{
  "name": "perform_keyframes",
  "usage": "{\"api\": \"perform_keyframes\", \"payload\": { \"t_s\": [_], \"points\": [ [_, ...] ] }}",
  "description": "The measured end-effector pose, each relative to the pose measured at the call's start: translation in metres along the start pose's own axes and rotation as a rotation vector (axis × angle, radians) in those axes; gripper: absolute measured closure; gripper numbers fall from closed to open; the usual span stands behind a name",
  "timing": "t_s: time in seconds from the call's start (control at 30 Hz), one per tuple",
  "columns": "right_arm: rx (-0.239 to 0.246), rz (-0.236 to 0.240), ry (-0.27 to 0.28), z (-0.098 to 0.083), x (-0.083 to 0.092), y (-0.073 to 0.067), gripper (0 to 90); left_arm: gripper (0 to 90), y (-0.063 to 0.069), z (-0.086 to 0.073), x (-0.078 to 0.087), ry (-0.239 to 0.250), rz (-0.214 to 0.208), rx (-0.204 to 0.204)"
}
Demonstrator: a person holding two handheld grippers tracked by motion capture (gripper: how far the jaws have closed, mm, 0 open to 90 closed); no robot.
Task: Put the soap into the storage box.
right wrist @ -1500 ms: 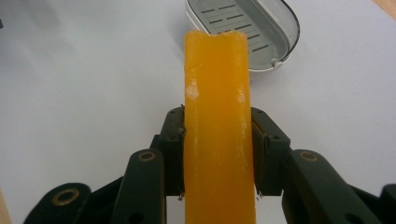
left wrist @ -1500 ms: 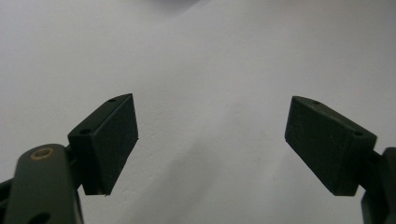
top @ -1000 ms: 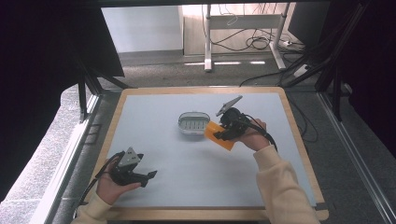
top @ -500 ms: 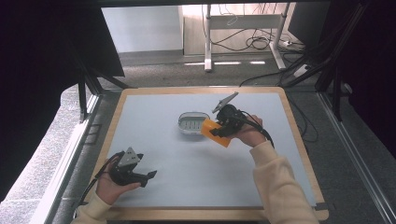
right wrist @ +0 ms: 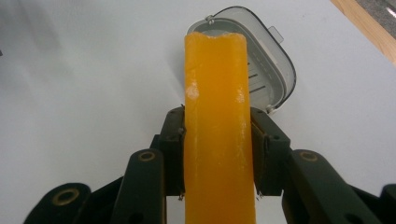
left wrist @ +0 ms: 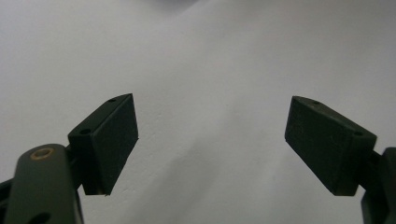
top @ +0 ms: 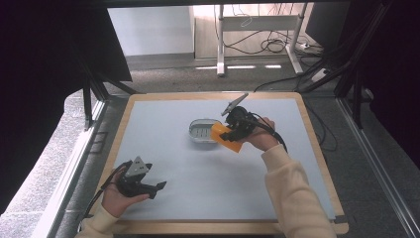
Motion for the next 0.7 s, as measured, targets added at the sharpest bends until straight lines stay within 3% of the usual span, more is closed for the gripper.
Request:
{"api": "perform_keyframes", "payload": {
  "t_s": [0.7],
  "points": [
    [0.014, -0.001, -0.008, 0.025, -0.009, 0.020, 61.7, 17.3, -0.001, 0.000, 0.001, 0.001, -0.003, -0.003]
  ]
}}
Point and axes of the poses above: each handheld gripper's, and its own axes: x roughly backward along the jaws, z roughly out of its top, y roughly to its right, the point moved 1 cm from there along -x, roughly forward along the jaws, and after that the axes turned 7 degrees about z, right-handed, at the moved point
